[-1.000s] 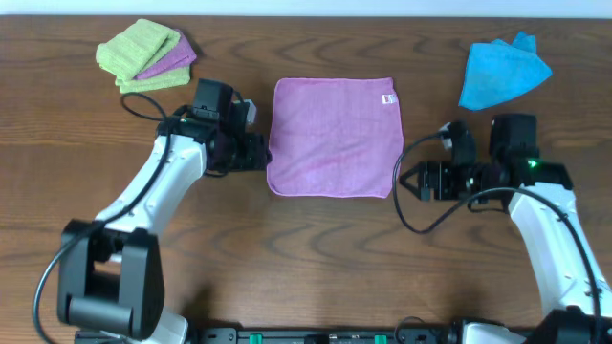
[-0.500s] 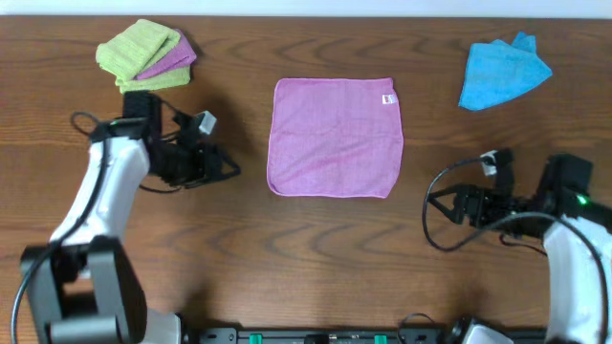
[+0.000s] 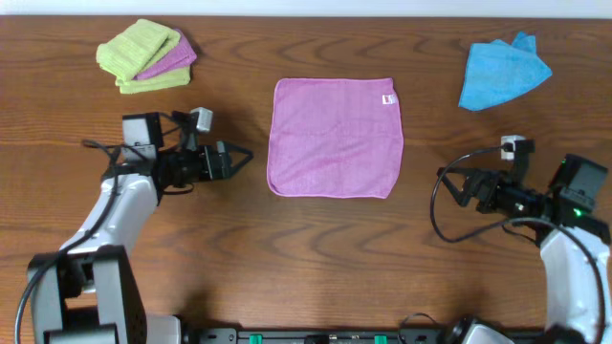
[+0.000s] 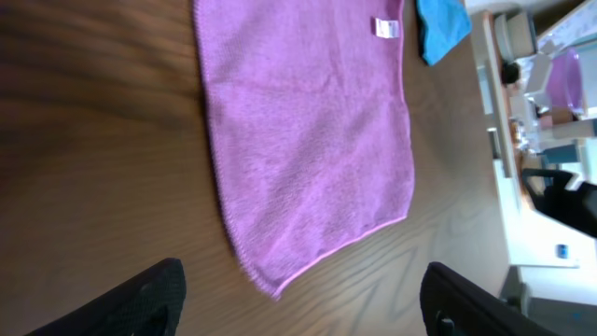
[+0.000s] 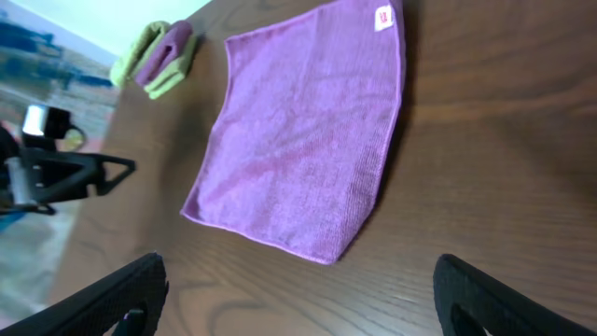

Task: Fold the cloth
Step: 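Grasp the purple towel's lower-left and lower-right corners with both grippers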

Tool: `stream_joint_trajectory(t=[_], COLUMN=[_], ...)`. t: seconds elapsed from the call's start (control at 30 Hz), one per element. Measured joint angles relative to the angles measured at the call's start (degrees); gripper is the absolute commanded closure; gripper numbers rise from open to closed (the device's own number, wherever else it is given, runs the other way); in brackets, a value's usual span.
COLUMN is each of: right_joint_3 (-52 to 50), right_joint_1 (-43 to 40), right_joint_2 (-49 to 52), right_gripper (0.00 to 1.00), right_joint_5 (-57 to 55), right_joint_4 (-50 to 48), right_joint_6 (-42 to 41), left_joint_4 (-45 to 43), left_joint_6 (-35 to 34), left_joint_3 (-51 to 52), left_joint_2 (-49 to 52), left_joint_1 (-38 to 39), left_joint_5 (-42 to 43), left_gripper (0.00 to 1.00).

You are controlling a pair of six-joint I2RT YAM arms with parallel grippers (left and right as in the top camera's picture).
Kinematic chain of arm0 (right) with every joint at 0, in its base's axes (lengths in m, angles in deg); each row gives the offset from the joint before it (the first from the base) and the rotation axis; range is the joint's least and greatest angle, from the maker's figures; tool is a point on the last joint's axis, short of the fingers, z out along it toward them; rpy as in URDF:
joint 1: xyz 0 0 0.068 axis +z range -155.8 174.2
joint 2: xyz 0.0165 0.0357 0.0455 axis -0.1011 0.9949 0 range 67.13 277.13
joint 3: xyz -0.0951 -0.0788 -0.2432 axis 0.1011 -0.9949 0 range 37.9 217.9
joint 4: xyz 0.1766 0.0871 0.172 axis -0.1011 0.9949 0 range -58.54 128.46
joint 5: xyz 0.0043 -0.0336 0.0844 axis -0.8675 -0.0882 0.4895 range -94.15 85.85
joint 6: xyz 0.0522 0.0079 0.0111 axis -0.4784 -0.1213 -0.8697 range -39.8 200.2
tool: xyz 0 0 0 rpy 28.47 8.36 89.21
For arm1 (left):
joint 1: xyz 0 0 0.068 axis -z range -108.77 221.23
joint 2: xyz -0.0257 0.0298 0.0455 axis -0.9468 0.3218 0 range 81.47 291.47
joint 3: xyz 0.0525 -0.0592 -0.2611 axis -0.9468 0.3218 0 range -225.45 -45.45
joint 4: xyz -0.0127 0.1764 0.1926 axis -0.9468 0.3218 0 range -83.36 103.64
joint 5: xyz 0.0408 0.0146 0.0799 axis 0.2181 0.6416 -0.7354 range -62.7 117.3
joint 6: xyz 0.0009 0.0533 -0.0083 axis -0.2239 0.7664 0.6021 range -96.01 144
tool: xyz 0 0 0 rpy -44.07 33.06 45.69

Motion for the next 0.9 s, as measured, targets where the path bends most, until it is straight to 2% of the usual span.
stream_joint_trajectory(t=[0.1,0.3,0.53,0.9], right_joint_3=[0.0,0.0,0.0,0.0], right_joint_1=[1.2,4.2,6.9,9.8], right_joint_2=[6.2,14.8,19.3,25.2], right_gripper=[0.09,0.09,0.09,0.1], right_joint_5=[2.0,3.1,3.4,3.2], right_joint_4=[-1.2,-5.5,-9.9,-16.1], right_joint_6=[-0.9,-2.3,-3.9,-7.5], left_joint_4=[-1.0,-1.1,-2.5,-2.8], left_joint_6=[-3.7,-6.7,-9.5,-11.4], left_joint_3=[0.0,0.0,0.0,0.0], left_joint_2=[3.0,5.1,6.6,8.2], left_joint_1=[2.4,5.8,9.1,10.3], left_joint_5=[-0.1,-1.5,-3.8,-6.3], left_gripper=[0.17,0.16,0.15,0.17])
